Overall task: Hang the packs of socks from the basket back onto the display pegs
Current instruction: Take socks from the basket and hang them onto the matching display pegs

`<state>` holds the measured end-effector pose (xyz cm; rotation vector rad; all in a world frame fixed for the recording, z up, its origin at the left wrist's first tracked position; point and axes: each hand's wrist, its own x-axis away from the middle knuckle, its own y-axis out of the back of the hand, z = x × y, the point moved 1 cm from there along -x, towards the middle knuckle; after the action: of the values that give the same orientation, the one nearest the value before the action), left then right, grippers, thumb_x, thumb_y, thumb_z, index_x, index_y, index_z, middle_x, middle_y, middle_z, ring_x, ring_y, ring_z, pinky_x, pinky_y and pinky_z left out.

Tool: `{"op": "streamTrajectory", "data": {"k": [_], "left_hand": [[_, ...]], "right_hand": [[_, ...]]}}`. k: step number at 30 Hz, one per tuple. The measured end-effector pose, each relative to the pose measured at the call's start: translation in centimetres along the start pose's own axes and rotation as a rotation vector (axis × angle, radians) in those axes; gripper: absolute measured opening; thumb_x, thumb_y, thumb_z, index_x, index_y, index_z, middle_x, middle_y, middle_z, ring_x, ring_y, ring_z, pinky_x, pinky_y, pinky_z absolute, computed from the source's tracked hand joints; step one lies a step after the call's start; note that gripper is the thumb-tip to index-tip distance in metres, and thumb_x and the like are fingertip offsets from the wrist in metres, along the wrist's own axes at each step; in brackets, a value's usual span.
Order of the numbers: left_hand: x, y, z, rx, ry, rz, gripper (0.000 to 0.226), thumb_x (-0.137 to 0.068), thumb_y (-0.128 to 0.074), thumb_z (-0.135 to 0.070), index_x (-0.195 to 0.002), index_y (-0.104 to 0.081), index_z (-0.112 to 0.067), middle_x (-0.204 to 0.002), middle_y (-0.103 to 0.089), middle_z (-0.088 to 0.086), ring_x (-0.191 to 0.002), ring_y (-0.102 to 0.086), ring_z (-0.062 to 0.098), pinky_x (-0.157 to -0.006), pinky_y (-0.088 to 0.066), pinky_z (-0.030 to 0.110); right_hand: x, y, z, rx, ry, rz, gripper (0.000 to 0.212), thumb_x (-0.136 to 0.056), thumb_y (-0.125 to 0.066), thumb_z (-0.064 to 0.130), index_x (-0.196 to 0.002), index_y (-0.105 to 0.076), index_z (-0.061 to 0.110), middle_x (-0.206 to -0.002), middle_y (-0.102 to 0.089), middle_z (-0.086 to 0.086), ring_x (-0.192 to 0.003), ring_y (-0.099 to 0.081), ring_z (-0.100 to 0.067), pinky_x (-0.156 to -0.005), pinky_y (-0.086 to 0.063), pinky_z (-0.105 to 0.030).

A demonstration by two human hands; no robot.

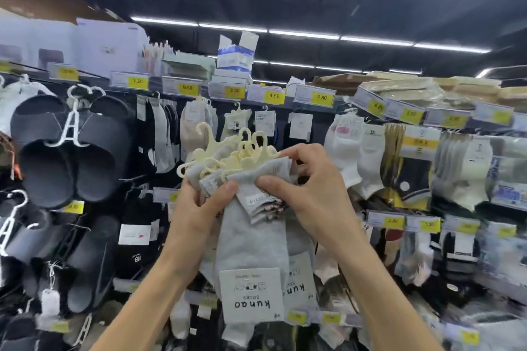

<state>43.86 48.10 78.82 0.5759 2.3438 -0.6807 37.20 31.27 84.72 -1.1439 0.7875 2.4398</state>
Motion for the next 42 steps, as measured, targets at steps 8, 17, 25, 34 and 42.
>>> {"op": "streamTrajectory", "data": {"k": [8, 17, 25, 34, 42], "left_hand": [[-7.2, 5.8, 3.3, -0.008, -0.019, -0.023, 0.049, -0.088, -0.067, -0.035, -0.135, -0.058, -0.021, -0.132, -0.067, 0.009, -0.112, -0.069, 0.019, -0.074, -0.059, 0.025], [-15.5, 14.9, 5.9, -0.002, 0.012, 0.017, 0.047, -0.082, -0.071, -0.031, -0.127, -0.065, -0.018, -0.126, -0.070, 0.010, -0.115, -0.068, 0.025, -0.080, -0.059, 0.029], [-19.1, 17.9, 7.3, -0.057, -0.067, -0.016, 0.051, -0.085, -0.073, -0.033, -0.130, -0.061, -0.012, -0.128, -0.069, 0.010, -0.120, -0.065, 0.029, -0.098, -0.052, 0.053], [-20.1, 18.0, 8.5, 0.028, -0.183, -0.111, 0.049, -0.086, -0.071, -0.026, -0.133, -0.060, -0.014, -0.117, -0.074, 0.006, -0.105, -0.072, 0.019, -0.078, -0.058, 0.024], [-20.4, 17.7, 9.2, 0.022, -0.221, -0.044, 0.055, -0.092, -0.067, -0.013, -0.142, -0.049, -0.004, -0.127, -0.068, 0.016, -0.119, -0.065, 0.032, -0.091, -0.057, 0.034]], "right_hand": [[-5.4, -5.9, -6.5, -0.228, 0.108, -0.028, 0.027, -0.079, -0.080, 0.019, -0.090, -0.059, 0.033, -0.088, -0.068, 0.011, -0.079, -0.064, -0.002, -0.065, -0.047, -0.012], [-12.2, -14.2, -10.4, -0.178, 0.185, -0.058, 0.019, -0.088, -0.066, 0.039, -0.106, -0.062, 0.042, -0.101, -0.068, 0.016, -0.093, -0.065, -0.002, -0.076, -0.052, -0.023], [-15.3, -16.9, -11.6, -0.186, 0.026, -0.104, 0.026, -0.082, -0.076, 0.034, -0.108, -0.071, 0.034, -0.103, -0.072, 0.007, -0.095, -0.069, -0.009, -0.081, -0.056, -0.030], [-16.2, -16.8, -12.8, -0.316, -0.073, 0.027, 0.035, -0.074, -0.076, 0.039, -0.083, -0.063, 0.008, -0.071, -0.062, -0.003, -0.066, -0.057, -0.015, -0.062, -0.046, -0.036], [-16.1, -16.9, -12.8, -0.188, -0.014, -0.031, 0.021, -0.079, -0.074, 0.029, -0.099, -0.068, 0.032, -0.093, -0.070, 0.006, -0.081, -0.066, -0.014, -0.070, -0.055, -0.026]]}}
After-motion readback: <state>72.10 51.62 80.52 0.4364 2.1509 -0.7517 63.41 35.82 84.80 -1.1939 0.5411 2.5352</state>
